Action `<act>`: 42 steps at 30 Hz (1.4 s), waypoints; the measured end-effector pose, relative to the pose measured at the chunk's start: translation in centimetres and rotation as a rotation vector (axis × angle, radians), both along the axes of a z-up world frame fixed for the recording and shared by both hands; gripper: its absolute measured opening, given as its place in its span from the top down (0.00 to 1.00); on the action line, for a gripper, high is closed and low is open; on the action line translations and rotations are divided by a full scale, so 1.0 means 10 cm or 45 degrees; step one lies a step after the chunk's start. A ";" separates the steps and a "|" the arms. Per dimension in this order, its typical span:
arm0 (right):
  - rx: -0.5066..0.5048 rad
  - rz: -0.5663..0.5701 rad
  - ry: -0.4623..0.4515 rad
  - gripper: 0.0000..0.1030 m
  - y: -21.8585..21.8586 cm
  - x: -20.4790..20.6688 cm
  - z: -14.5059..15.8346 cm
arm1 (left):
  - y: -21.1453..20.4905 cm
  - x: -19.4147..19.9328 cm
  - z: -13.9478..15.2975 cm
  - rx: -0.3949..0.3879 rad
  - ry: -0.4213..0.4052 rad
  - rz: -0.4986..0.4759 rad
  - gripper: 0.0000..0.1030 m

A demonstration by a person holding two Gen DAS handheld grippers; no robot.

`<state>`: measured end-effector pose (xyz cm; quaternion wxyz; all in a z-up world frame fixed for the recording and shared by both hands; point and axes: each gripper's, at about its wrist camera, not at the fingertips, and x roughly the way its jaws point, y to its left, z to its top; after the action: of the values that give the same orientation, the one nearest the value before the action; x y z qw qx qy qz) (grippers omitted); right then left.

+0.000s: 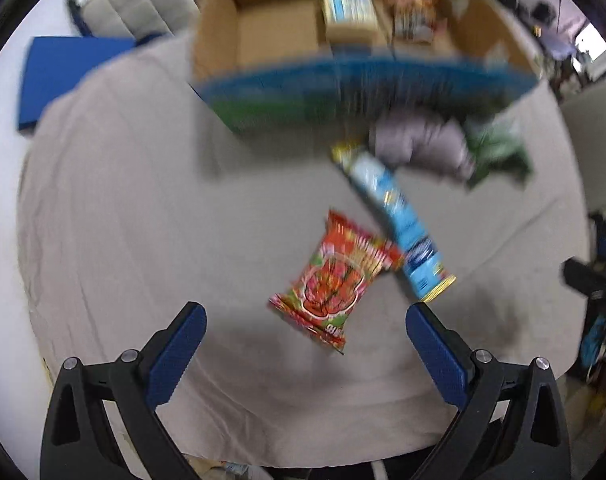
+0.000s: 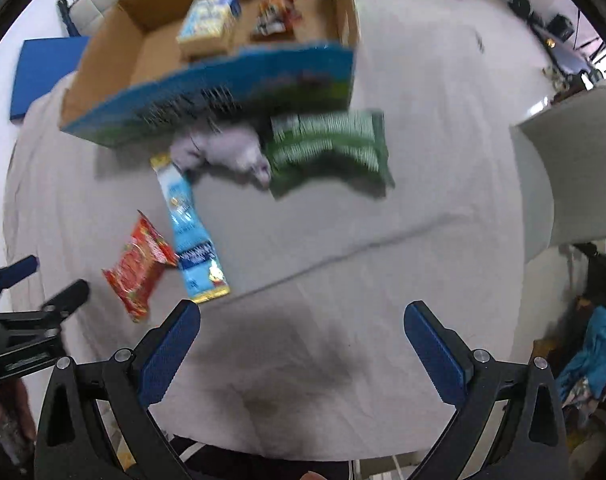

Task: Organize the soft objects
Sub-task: 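Reach the left tool to the red snack bag and grasp it, then lift the red bag with the left tool while the right grasps the green bag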

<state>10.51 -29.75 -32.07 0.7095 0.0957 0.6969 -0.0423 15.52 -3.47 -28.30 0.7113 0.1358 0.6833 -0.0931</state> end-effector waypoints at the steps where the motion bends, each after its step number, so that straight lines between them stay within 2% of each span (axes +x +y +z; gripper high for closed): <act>1: 0.001 -0.005 0.012 0.00 -0.03 -0.01 -0.09 | -0.02 0.01 -0.15 0.014 0.040 -0.007 0.01; 3: -0.003 -0.008 0.020 0.00 -0.06 0.02 -0.17 | -0.09 0.05 -0.46 0.049 0.128 -0.036 0.01; 7: 0.000 -0.045 -0.008 0.00 -0.21 0.20 -0.26 | -0.21 0.16 -0.83 0.095 0.198 -0.069 0.01; 9: 0.012 -0.091 -0.034 0.00 -0.32 0.32 -0.31 | -0.23 0.21 -0.93 0.085 0.215 -0.054 0.12; 11: 0.021 -0.124 -0.054 0.00 -0.41 0.45 -0.33 | -0.22 0.26 -1.02 0.049 0.260 -0.014 0.33; 13: -0.002 -0.107 -0.104 0.00 -0.48 0.63 -0.35 | -0.18 0.29 -1.07 0.018 0.289 0.044 0.41; 16: 0.017 0.001 -0.188 0.00 -0.52 0.88 -0.38 | -0.09 0.34 -1.05 0.005 0.278 0.160 0.46; 18: 0.017 0.113 -0.195 0.00 -0.53 1.06 -0.47 | 0.00 0.38 -1.04 -0.008 0.274 0.242 0.47; 20: 0.085 0.178 -0.157 0.00 -0.55 1.20 -0.62 | 0.10 0.43 -1.03 -0.045 0.276 0.347 0.47; 23: 0.262 0.154 -0.056 0.07 -0.60 1.26 -0.85 | 0.15 0.41 -1.07 -0.074 0.309 0.403 0.47; 25: 0.353 0.166 -0.020 0.08 -0.53 1.15 -0.85 | 0.12 0.40 -1.08 -0.064 0.303 0.391 0.47; 27: 0.524 0.208 0.067 0.08 -0.39 0.99 -0.81 | 0.10 0.37 -1.10 -0.055 0.297 0.377 0.47; 28: 0.563 0.249 0.082 0.08 -0.30 0.90 -0.74 | 0.09 0.36 -1.11 -0.057 0.295 0.378 0.47; 29: 0.533 0.284 0.074 0.08 -0.25 0.85 -0.68 | 0.08 0.36 -1.10 -0.061 0.296 0.381 0.47; 30: 0.440 0.323 0.042 0.08 -0.21 0.82 -0.60 | 0.07 0.35 -1.11 -0.067 0.297 0.384 0.47; 33: -0.019 0.595 -0.134 0.08 0.02 0.86 -0.45 | 0.11 0.38 -1.13 -0.073 0.292 0.376 0.47; 34: -0.105 0.673 -0.142 0.08 0.08 0.89 -0.48 | 0.16 0.36 -1.18 -0.072 0.292 0.369 0.47; 39: -0.321 1.030 -0.064 0.08 0.36 1.04 -0.81 | 0.19 0.26 -1.19 -0.042 0.298 0.336 0.47; 40: -0.346 1.081 -0.039 0.13 0.40 1.04 -0.88 | 0.15 0.25 -1.20 -0.041 0.299 0.337 0.47; 41: -0.349 1.121 -0.006 0.30 0.42 1.04 -0.95 | 0.16 0.23 -1.21 -0.040 0.299 0.338 0.47; 42: -0.370 1.141 0.024 0.37 0.43 1.04 -1.01 | 0.15 0.24 -1.20 -0.039 0.299 0.338 0.47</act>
<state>20.94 -25.48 -42.16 0.6576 -0.3151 0.6628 0.1701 17.87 -1.94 -40.34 0.6345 0.0216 0.7722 -0.0241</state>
